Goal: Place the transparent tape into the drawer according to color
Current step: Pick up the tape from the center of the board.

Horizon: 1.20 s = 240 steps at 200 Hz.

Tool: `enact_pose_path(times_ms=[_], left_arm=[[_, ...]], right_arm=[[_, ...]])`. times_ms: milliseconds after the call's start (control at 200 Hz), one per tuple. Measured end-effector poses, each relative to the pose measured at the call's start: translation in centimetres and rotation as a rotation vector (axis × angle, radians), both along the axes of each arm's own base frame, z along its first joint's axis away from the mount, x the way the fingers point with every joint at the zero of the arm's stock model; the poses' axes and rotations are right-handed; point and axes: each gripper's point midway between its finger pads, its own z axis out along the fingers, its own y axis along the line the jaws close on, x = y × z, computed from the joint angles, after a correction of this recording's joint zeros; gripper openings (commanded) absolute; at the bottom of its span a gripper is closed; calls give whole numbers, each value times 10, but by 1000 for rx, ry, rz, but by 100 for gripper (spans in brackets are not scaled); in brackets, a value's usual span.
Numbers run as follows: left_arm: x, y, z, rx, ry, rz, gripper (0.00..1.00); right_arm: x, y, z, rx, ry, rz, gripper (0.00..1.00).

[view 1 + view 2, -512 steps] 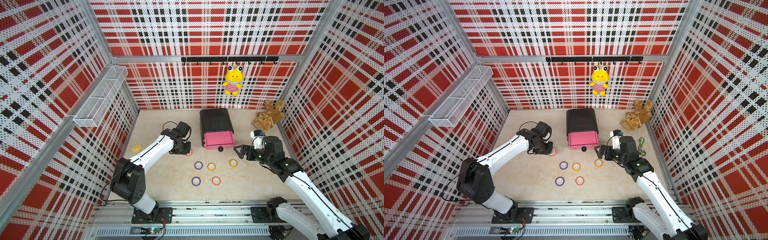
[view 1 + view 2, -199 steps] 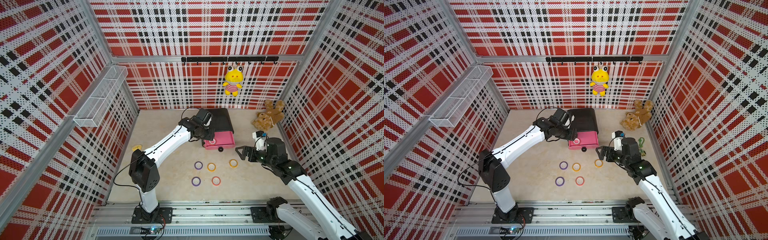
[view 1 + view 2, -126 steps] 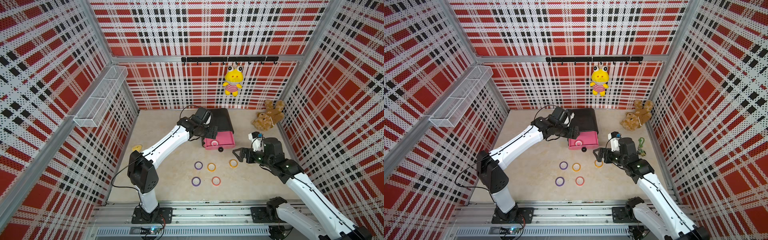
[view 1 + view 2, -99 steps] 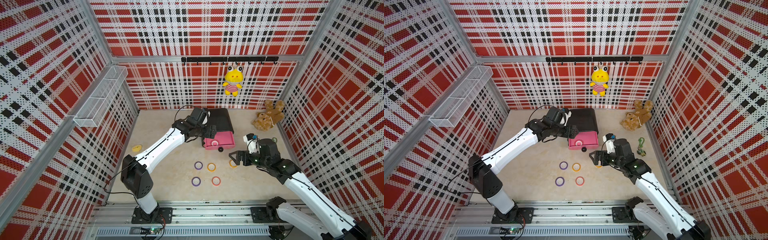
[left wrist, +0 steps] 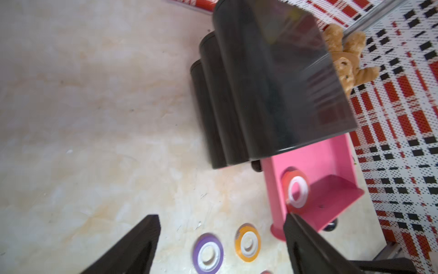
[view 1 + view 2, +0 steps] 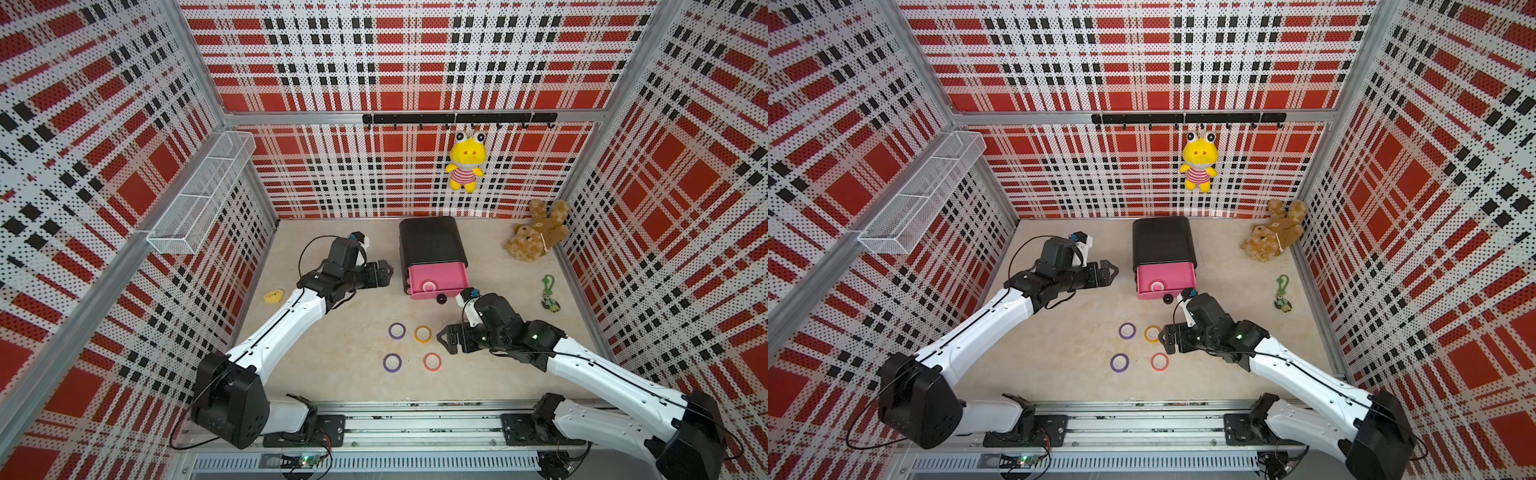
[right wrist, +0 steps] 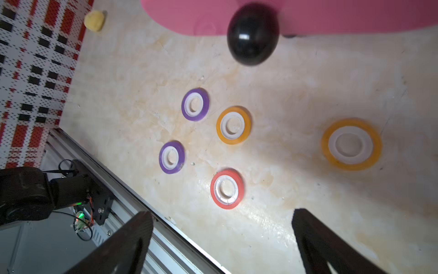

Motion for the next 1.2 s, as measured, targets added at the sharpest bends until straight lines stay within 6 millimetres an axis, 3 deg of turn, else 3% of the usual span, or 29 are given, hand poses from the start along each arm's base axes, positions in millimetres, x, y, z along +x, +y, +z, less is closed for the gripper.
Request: enact_pose_path(times_ms=[175, 401, 576, 1203], left_arm=[[-7, 19, -25, -8, 44, 36, 92], [-5, 23, -19, -37, 11, 37, 96], [-5, 23, -21, -45, 10, 32, 98], [-7, 26, -27, -57, 25, 28, 99]], right_arm=[[-16, 4, -37, -120, 78, -6, 100], [-31, -7, -77, -250, 125, -25, 100], [-33, -12, -95, -351, 113, -43, 100], [-15, -7, -108, -462, 61, -95, 100]])
